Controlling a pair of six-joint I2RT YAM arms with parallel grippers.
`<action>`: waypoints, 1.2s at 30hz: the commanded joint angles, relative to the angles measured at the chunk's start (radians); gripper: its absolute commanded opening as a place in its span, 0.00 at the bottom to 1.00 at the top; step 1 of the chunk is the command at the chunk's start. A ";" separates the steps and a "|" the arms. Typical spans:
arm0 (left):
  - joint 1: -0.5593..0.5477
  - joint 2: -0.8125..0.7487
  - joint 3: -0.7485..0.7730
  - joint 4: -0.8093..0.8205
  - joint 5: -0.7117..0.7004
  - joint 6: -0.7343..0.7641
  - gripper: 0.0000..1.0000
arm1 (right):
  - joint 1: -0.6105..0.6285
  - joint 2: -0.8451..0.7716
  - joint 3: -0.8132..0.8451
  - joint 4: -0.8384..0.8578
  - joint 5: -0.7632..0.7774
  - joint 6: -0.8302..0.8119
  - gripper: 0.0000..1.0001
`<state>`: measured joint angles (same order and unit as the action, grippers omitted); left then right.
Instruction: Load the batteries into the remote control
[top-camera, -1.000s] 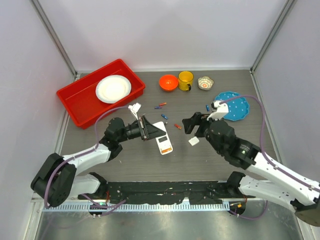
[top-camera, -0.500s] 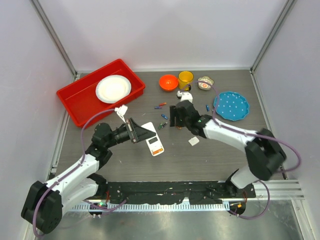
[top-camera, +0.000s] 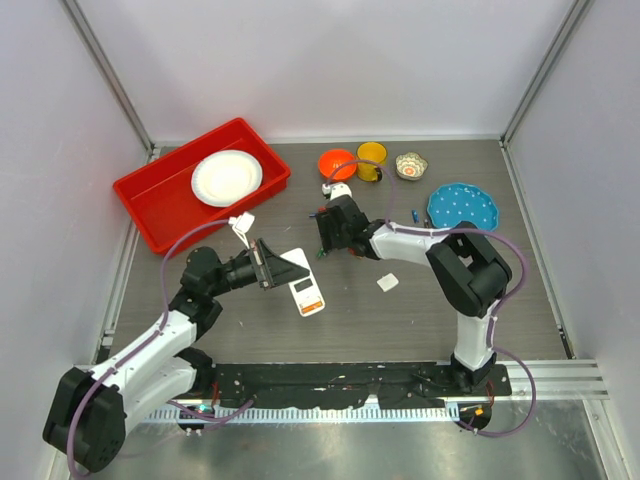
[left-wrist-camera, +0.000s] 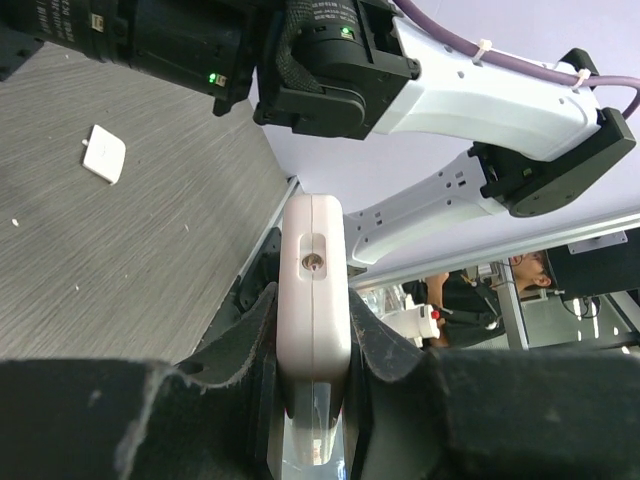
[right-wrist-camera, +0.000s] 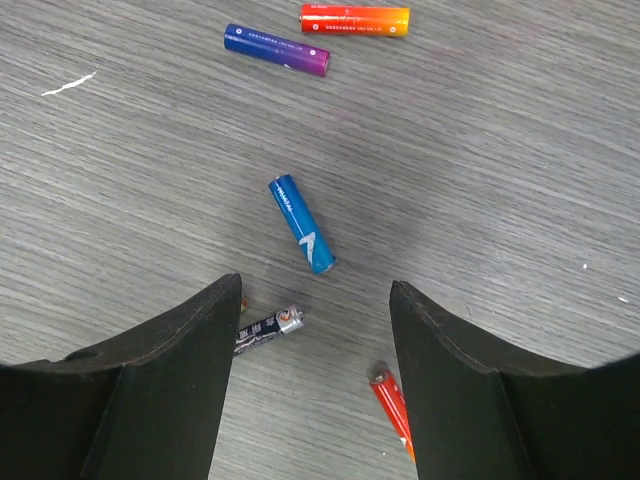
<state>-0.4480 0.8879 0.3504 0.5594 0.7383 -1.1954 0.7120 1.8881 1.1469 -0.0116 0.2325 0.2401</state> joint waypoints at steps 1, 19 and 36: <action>0.008 -0.014 -0.001 0.042 0.036 0.003 0.00 | 0.003 0.011 0.040 0.116 0.002 -0.019 0.65; 0.014 0.003 -0.007 0.057 0.030 -0.009 0.00 | 0.003 0.146 0.122 0.053 0.021 -0.073 0.47; 0.012 -0.001 -0.004 0.057 0.041 -0.009 0.00 | -0.009 -0.062 -0.001 0.100 0.093 -0.009 0.01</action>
<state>-0.4423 0.8898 0.3408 0.5686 0.7544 -1.1969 0.7097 1.9972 1.2053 0.0570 0.2806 0.1913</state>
